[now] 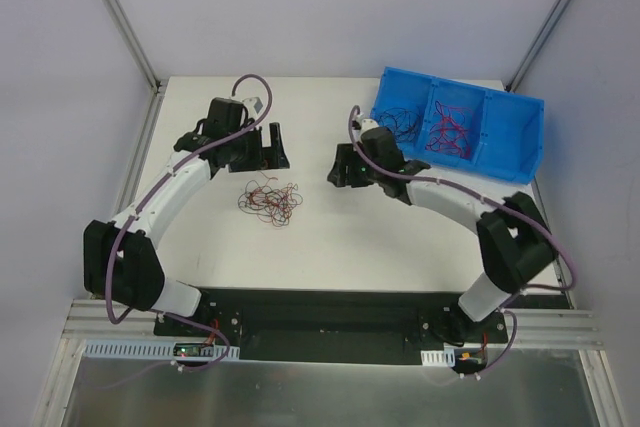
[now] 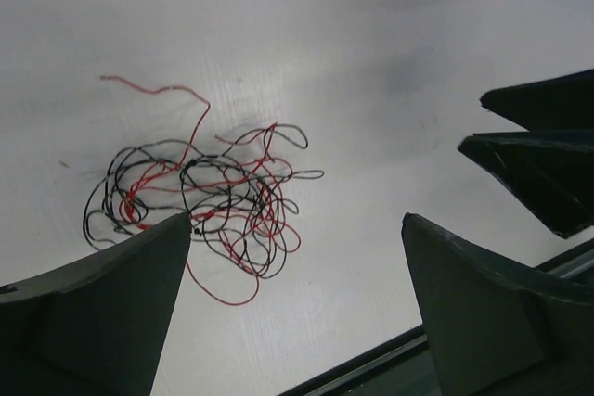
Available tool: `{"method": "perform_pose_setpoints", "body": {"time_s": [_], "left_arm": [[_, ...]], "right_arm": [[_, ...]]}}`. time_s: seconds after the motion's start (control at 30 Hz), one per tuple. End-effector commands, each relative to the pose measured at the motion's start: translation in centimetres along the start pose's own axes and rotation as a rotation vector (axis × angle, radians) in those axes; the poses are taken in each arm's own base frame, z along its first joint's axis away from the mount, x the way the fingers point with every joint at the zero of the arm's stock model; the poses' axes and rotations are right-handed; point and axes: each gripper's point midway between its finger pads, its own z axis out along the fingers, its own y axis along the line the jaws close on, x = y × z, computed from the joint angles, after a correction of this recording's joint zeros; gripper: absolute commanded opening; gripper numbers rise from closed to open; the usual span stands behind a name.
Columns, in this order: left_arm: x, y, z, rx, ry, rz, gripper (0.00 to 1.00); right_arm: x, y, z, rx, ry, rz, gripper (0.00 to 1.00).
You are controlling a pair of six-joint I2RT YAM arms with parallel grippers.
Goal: Untangle the cables
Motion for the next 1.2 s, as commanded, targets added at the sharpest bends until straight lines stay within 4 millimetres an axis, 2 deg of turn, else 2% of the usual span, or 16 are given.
{"method": "perform_pose_setpoints", "body": {"time_s": [0.0,0.1,0.23,0.43,0.6,0.7,0.8,1.0,1.17], "left_arm": [[2.6,0.8,-1.5,-0.013,-0.016,-0.059,0.96],[4.9,2.1,-2.2,-0.051,-0.016,-0.067,0.96],[7.8,2.1,-2.9,-0.024,0.027,-0.105,0.95],[11.0,2.2,-2.6,0.010,0.103,-0.147,0.93],[11.4,2.4,-2.5,0.006,0.097,-0.147,0.93],[11.5,2.4,-2.3,0.011,0.103,-0.148,0.93],[11.8,2.8,-1.4,-0.014,0.125,-0.153,0.93],[11.9,4.4,0.9,-0.176,0.147,-0.133,0.97],[10.6,6.9,2.7,-0.348,0.120,-0.129,0.99]], "right_arm": [[-1.2,6.4,4.7,-0.254,-0.115,0.058,0.58],[0.9,8.9,6.9,-0.362,-0.073,0.024,0.51],[2.2,9.2,7.7,-0.389,-0.045,0.007,0.41],[5.3,9.6,7.6,-0.397,0.002,0.002,0.41],[6.9,11.0,8.3,-0.420,0.054,-0.049,0.42],[7.1,11.7,8.7,-0.424,0.059,-0.069,0.40],[7.2,11.3,9.0,-0.375,0.057,-0.072,0.23],[6.3,10.0,10.0,-0.286,0.033,-0.094,0.01],[5.8,10.5,9.5,-0.305,0.019,-0.086,0.00]]}}
